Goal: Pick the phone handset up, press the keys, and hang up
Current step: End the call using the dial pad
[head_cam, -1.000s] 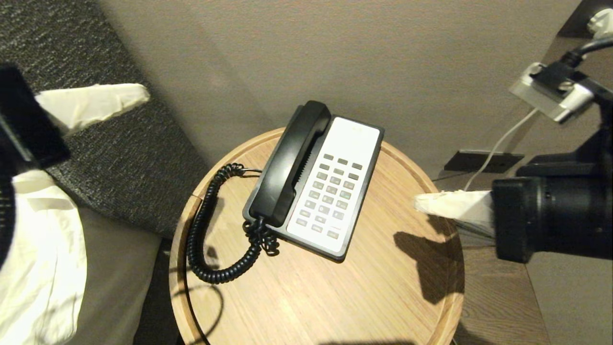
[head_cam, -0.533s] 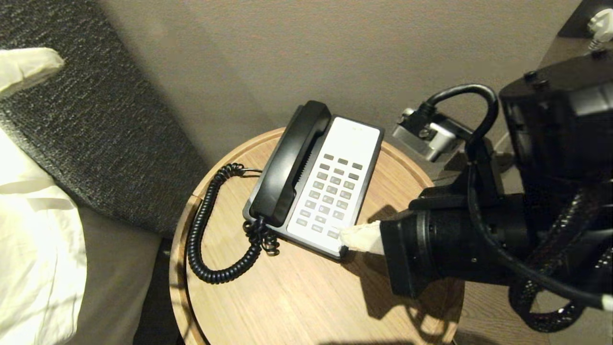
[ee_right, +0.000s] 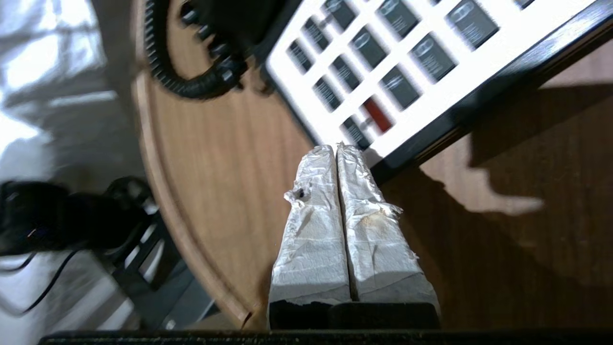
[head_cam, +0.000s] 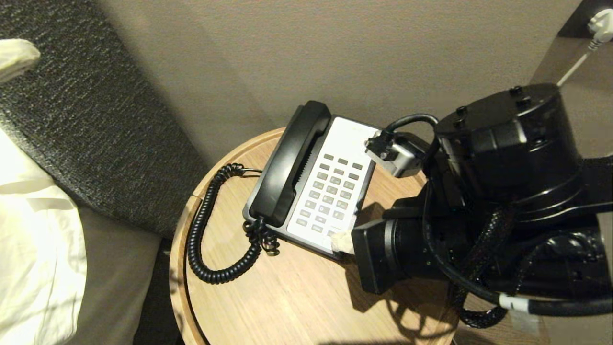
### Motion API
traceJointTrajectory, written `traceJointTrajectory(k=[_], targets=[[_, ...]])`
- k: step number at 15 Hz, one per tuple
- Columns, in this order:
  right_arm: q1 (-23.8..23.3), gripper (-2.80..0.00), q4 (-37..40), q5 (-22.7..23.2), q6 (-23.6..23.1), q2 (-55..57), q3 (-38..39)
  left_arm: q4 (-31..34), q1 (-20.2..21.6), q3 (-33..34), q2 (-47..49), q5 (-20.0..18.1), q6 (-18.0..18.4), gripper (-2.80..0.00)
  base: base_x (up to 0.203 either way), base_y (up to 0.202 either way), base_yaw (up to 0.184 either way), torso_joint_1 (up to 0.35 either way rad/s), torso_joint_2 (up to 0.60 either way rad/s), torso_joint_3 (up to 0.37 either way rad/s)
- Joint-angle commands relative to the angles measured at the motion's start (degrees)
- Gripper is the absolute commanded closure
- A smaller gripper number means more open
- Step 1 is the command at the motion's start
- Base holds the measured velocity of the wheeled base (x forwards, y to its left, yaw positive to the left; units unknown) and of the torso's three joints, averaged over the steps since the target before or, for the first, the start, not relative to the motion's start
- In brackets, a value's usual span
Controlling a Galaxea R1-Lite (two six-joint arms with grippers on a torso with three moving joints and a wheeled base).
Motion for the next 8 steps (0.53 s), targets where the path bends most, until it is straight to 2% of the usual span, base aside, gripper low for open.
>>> traceJointTrajectory(k=[1,5,8], targets=[[-0.61,0.00,-0.06,-0.48,0.18,1.59,-0.29,-0.07,0.00,0.36,-0.28,0.10,-0.17,0.00,0.000,0.000,0.000,0.000,0.00,0.000],[-1.72,0.00,-3.93,-0.56,-0.10,2.50,0.26,-0.16,0.00,0.71,-0.28,-0.07,-0.87,0.00,0.000,0.000,0.000,0.000,0.00,0.000],[-2.19,0.00,-4.05,-0.56,-0.43,2.65,0.76,-0.13,0.00,0.66,-0.46,-0.07,-0.87,0.00,0.000,0.000,0.000,0.000,0.00,0.000]])
